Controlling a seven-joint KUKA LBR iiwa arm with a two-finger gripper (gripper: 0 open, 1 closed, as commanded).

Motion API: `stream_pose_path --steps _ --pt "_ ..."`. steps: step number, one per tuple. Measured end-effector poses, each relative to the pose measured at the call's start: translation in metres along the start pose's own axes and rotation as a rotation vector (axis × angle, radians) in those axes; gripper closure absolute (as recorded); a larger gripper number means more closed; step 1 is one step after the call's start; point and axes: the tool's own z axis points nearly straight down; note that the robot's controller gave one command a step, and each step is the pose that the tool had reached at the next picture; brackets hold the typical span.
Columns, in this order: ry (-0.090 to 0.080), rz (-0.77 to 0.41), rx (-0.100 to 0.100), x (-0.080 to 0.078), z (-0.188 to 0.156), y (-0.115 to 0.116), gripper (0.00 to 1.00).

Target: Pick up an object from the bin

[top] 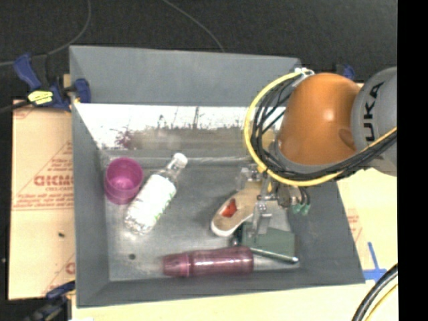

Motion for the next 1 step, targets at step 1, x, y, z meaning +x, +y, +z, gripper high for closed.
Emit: stream_pose_path --steps 1 --pt "-0.008 0.0 0.0 -0.0015 -0.0043 0.0 0.0"
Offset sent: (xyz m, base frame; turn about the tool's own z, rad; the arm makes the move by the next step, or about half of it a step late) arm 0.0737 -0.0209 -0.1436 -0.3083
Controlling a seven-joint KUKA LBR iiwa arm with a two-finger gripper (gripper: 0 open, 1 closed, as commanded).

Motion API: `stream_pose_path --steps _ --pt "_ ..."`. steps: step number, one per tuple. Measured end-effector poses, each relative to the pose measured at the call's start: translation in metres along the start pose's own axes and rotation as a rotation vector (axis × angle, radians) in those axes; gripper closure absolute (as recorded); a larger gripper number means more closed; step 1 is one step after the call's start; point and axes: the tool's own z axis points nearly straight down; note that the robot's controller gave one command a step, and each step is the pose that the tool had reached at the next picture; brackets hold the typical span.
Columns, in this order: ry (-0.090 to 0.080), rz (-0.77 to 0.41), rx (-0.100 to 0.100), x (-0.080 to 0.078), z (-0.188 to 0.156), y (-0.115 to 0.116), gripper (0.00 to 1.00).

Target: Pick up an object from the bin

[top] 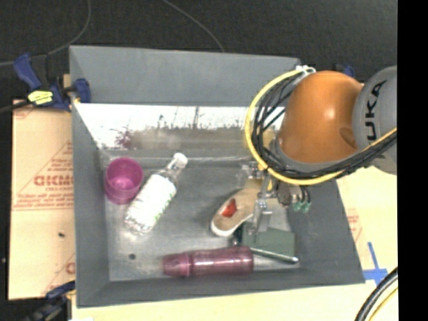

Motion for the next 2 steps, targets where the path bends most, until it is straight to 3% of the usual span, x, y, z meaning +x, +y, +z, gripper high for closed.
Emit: stream_pose_path --steps 1,2 --pt "0.001 -0.177 0.0 -0.042 0.082 -0.012 0.0" --pt "-0.004 -0.178 -0.002 -0.074 0.146 -0.025 0.0"
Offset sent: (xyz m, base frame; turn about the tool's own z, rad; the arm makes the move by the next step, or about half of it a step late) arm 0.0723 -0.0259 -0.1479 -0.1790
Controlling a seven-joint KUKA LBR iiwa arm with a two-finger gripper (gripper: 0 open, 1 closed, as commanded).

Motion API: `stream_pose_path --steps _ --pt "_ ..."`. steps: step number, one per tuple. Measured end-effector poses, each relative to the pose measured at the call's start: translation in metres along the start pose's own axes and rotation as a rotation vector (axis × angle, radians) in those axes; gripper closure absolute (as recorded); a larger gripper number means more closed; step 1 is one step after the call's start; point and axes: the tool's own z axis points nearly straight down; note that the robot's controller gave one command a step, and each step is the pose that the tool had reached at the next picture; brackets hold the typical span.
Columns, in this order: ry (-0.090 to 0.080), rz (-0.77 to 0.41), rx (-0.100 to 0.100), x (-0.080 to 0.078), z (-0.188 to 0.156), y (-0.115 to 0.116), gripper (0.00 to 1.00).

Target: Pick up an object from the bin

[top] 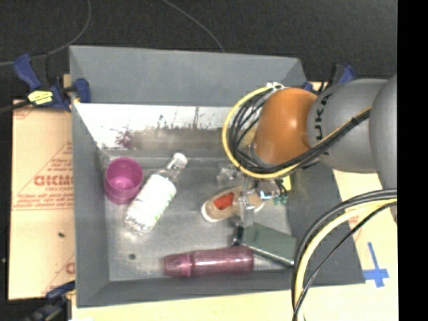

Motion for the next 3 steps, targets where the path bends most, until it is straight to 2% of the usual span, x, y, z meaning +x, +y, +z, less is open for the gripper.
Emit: stream_pose_path --steps 1,2,3 --pt "0.002 -0.07 0.003 -0.005 0.0 0.005 0.0" --pt "-0.005 0.0 -0.001 -0.002 -0.002 0.0 0.0" --pt "-0.006 -0.276 0.005 -0.032 -0.003 0.002 1.0"
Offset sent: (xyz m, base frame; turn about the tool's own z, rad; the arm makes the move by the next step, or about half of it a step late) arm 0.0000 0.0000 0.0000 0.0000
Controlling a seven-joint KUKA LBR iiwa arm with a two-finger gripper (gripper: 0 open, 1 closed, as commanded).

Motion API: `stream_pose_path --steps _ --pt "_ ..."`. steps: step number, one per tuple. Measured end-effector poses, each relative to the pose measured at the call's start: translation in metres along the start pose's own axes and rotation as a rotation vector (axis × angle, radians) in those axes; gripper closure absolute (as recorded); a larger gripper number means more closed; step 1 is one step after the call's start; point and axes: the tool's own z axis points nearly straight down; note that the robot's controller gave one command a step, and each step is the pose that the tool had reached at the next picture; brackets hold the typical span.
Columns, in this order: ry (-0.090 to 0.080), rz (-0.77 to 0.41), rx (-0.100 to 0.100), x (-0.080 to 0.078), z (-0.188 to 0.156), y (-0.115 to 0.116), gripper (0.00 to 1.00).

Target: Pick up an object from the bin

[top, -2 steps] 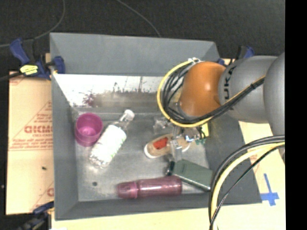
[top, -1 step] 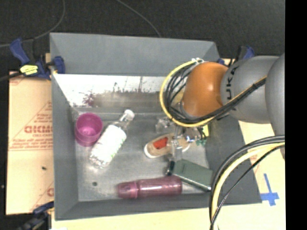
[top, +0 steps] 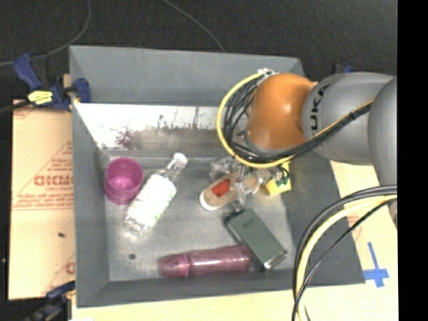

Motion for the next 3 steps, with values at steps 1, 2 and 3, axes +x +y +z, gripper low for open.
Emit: stream_pose_path --steps 1,2,3 --pt "0.0 0.0 0.0 0.0 0.0 0.0 1.0" --pt "-0.001 0.001 0.0 0.001 -0.006 0.0 1.0" --pt "0.002 0.001 -0.001 0.001 -0.017 0.0 1.0"
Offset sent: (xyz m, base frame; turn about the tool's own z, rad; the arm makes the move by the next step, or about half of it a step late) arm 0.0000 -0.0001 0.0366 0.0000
